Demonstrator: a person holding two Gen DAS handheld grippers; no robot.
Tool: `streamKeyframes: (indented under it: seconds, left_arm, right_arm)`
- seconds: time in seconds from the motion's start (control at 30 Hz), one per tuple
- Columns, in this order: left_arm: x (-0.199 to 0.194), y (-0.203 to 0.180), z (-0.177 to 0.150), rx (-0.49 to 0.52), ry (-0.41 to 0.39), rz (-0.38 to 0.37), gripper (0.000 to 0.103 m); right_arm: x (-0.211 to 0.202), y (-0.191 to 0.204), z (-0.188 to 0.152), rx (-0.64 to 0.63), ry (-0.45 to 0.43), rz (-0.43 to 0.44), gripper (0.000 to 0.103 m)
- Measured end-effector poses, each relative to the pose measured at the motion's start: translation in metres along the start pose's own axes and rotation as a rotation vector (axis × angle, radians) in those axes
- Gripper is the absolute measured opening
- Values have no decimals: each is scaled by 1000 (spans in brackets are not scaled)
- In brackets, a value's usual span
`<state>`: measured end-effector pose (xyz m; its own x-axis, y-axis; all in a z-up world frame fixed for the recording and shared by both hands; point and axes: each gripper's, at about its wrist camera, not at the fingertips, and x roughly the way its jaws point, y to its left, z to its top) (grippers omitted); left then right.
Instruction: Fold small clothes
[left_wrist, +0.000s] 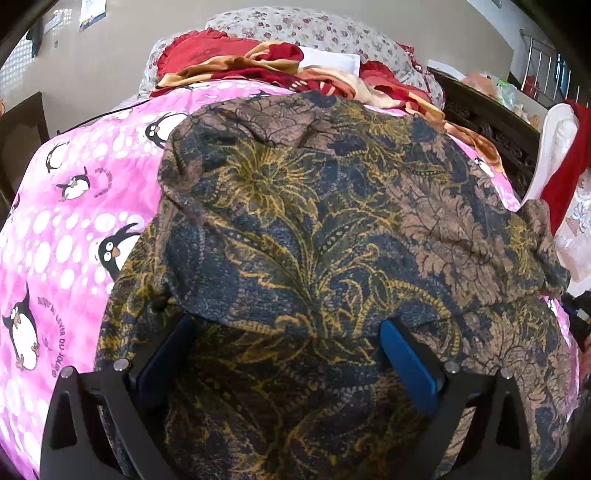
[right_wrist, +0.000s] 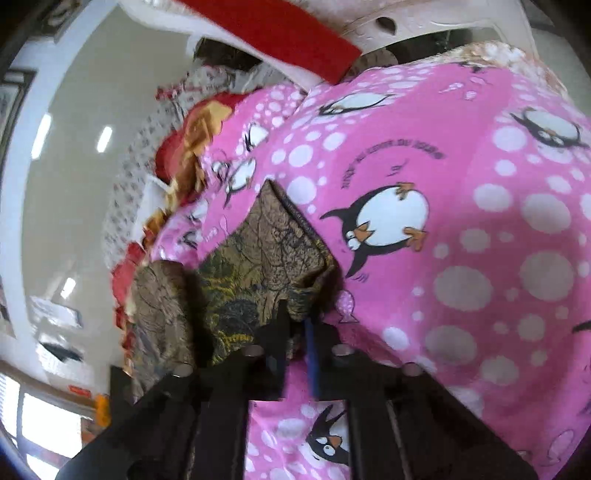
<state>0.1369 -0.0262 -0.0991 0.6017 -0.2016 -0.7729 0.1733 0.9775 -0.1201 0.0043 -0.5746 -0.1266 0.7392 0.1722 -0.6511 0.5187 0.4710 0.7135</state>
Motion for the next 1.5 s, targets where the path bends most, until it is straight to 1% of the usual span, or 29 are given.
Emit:
streamKeyframes:
  seconds: [0.03,0.1,0.17,0.23,0.27,0.33,0.4,0.47,0.57,0.63,0.67,0.73,0.8,0.87,0.9,0.97,1.03,1.1,1.17,1.2,1.23,1.3,1.37,1.47,1.5]
  left_arm:
    - [-1,1,-1,-3,-1,-3,103]
    - [-1,1,-1,-8,-4,-9,103]
    - [-2,3,-1,-12,-7,-16,103]
    - [-2,2,-1,-15,-8,-18,103]
    - [-2,2,-1,-14,-7,-17,103]
    - [-2,2,-1,-12,-7,-16,103]
    - [-5,4,0,-29,-16,-31,103]
    - [-13,9,2,-48,-23,-77,102]
    - [-36,18,12,-97,-62,-148,102]
    - [-54,24,23,-115,-99,-195,102]
    - [-61,26,27,-116,-108,-206,102]
    - [-71,30,38,-119,-116,-212,102]
    - [-76,33,46,-118,-117,-225,102]
    - [-73,31,48,-111,-99,-232,102]
    - [-70,30,48,-112,-85,-247,102]
    - [-61,22,47,-111,-54,-288,102]
    - [-49,10,45,-100,-15,-330,102]
    - [-31,-9,44,-70,37,-417,102]
    - [-18,-25,43,-49,62,-460,102]
    - [-11,-35,43,-25,74,-480,101]
    - [-7,-42,42,-8,82,-494,101]
    - [3,-56,42,31,93,-511,101]
    - [16,-63,43,40,114,-507,101]
    - [22,-65,43,38,98,-530,100]
    - [22,-65,44,32,96,-541,95]
  right_arm:
    - [-7,12,2,-38,-27,-23,10]
    - [-32,34,10,-113,-104,-32,9]
    - [-65,71,19,-220,-192,-48,9]
    - [-104,123,26,-368,-281,-52,9]
    - [-118,147,29,-428,-307,-40,9]
    - [-139,196,28,-535,-328,-5,9]
    - [-147,244,16,-638,-321,31,9]
    - [-139,285,-4,-727,-278,98,9]
    - [-107,330,-39,-838,-184,155,9]
    - [-65,351,-76,-896,-80,192,9]
    - [-51,353,-89,-911,-38,204,9]
    - [-4,356,-133,-954,58,206,9]
    - [35,343,-168,-961,141,198,9]
    - [81,321,-203,-946,209,129,10]
    - [96,308,-216,-935,233,98,10]
    - [113,291,-234,-937,259,55,10]
    - [117,277,-248,-995,260,6,16]
    - [108,268,-252,-1018,250,8,20]
    - [97,262,-252,-1031,263,2,24]
    - [89,258,-254,-1055,265,-14,28]
    - [82,255,-255,-1079,261,-28,31]
    - [71,241,-255,-1134,251,-68,31]
    - [68,229,-254,-1138,232,-104,31]
    - [69,218,-246,-1056,212,-71,31]
    - [70,217,-247,-1059,203,-65,32]
